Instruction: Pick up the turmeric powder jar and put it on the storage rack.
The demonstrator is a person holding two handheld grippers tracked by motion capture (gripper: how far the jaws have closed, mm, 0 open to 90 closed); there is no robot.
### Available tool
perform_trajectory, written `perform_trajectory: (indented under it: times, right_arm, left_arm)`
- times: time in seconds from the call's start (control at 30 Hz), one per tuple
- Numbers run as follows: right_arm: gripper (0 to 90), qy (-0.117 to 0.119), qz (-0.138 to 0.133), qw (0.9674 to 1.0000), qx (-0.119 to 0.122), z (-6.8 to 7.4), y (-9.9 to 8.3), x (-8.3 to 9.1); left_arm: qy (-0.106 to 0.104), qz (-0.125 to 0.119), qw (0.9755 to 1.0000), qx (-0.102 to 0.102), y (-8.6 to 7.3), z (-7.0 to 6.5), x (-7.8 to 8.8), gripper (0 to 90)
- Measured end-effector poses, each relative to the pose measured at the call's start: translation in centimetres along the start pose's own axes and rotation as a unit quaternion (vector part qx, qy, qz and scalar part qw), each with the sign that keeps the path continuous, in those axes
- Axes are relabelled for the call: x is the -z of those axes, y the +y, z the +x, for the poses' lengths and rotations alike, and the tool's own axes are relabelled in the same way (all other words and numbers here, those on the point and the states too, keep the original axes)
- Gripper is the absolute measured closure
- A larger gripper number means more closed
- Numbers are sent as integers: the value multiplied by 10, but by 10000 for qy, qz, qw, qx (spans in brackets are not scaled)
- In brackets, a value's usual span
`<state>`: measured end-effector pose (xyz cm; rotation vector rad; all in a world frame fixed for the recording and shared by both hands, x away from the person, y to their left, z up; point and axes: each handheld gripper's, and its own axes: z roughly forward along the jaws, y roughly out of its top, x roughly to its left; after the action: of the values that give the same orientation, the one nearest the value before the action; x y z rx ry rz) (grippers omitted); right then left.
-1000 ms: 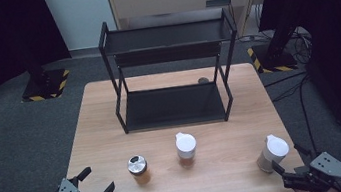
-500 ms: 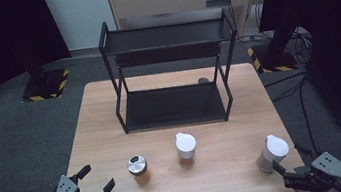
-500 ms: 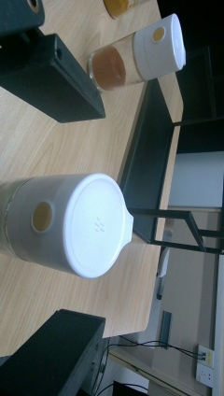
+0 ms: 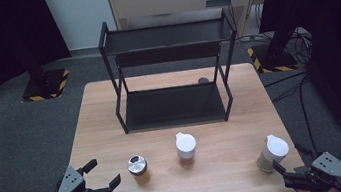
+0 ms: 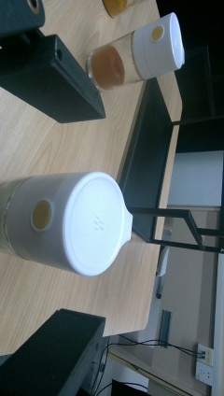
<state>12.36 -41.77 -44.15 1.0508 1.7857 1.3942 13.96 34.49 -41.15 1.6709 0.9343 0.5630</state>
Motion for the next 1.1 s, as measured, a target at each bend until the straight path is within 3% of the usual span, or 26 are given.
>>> perform_trajectory:
  times: [0.43, 0.77, 1.1]
  right_arm:
    - [32, 15, -9, 10000, 2, 0, 0, 0]
    - [33, 18, -20, 10000, 21, 0, 0, 0]
    - [34, 23, -25, 10000, 19, -1, -1, 0]
  left_arm:
    - [-318, 278, 9990, -141, 17, -1, -24, 10]
    - [-539, 540, 9968, -252, 17, 3, -52, 41]
    - [-647, 651, 9953, -296, 13, 5, -67, 56]
